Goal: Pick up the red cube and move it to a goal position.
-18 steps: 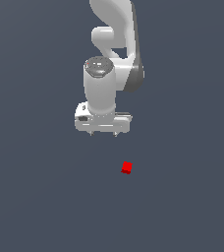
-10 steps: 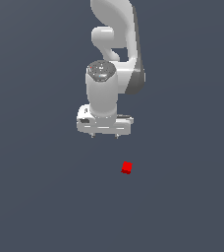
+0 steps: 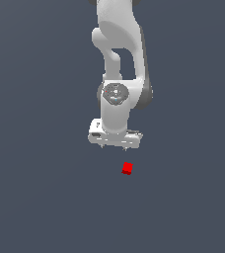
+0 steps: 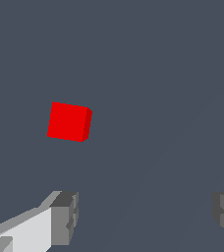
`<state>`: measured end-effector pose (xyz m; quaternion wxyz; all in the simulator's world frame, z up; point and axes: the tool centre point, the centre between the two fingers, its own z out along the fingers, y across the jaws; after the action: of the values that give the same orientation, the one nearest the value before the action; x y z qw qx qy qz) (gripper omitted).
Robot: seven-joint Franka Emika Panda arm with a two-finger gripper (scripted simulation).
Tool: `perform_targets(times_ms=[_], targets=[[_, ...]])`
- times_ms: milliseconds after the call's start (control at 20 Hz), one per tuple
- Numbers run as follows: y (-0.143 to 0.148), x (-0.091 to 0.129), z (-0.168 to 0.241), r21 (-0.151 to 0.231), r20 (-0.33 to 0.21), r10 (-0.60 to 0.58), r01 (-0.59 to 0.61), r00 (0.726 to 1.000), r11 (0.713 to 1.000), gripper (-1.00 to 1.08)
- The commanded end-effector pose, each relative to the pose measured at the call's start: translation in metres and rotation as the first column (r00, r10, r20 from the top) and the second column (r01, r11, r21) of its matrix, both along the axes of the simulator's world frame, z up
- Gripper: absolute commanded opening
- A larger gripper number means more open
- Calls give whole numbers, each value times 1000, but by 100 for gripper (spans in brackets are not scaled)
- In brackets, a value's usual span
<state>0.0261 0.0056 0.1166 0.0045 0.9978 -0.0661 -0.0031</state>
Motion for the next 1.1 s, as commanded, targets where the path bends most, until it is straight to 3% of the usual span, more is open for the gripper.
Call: perform_targets(times_ms=[0, 500, 1050], targets=[[12, 8, -17, 1, 1, -26, 26, 1000, 1000, 100], [50, 43, -76, 7, 5, -119, 119, 993, 993, 100], [62, 58, -96, 9, 7, -152, 152, 988, 988, 100]])
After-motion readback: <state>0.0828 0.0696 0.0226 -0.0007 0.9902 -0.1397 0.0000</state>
